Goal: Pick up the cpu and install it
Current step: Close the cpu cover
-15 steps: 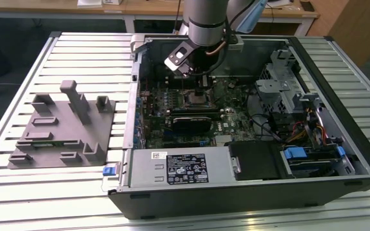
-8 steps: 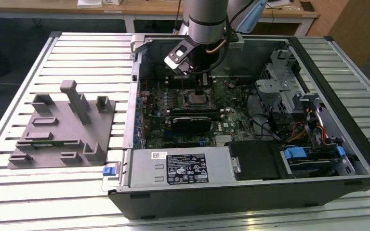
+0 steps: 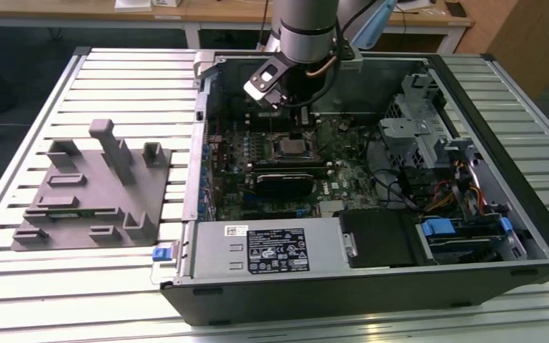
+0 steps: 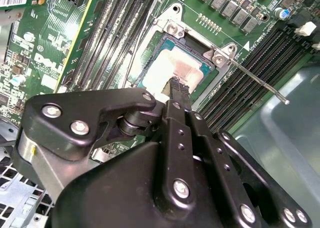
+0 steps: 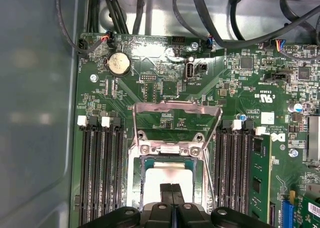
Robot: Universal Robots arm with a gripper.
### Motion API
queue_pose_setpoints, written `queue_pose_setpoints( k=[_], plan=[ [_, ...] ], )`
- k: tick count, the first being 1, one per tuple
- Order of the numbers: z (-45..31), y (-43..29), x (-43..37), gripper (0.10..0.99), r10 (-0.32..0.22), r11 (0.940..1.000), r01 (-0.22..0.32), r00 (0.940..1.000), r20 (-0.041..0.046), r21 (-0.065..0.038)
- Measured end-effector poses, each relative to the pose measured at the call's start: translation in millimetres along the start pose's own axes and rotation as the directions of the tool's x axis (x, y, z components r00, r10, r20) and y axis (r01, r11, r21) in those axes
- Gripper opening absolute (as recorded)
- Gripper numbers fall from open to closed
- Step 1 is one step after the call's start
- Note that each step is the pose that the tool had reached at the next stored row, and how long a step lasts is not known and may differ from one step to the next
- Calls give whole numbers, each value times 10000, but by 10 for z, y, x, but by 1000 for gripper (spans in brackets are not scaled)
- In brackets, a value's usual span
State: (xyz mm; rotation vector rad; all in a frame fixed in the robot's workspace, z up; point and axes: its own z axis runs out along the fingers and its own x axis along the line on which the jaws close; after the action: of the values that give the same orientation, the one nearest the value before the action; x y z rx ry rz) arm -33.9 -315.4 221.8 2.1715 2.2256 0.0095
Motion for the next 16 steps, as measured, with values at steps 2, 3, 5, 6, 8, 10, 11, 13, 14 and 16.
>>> queue_pose_setpoints(
  k=[2, 3, 5, 6, 8, 10, 11, 13, 14, 16],
  plan=[
    [-5, 0, 0, 106, 0, 10000, 0, 10000, -1, -1],
    [-7, 0, 0, 106, 1, 10000, -1, 10000, -2, -1],
    [-12, 0, 0, 106, 0, 10000, 0, 10000, -1, 0],
    [-14, 0, 0, 106, 0, 10000, 0, 10000, -2, -1],
    [-19, 0, 0, 106, 0, 10000, 0, 10000, 0, 0],
    [-31, 1, -1, 106, 0, 10000, 0, 10000, 0, 0],
    [-40, 1, -1, 106, 0, 10000, 0, 10000, -1, -1],
    [-63, 2, -1, 106, 1, 10000, -1, 10000, -1, 0],
    [-80, 2, -1, 106, 0, 10000, 0, 10000, 0, 0],
    [-117, 3, -2, 106, 0, 10000, 0, 10000, -1, -1]
  ],
)
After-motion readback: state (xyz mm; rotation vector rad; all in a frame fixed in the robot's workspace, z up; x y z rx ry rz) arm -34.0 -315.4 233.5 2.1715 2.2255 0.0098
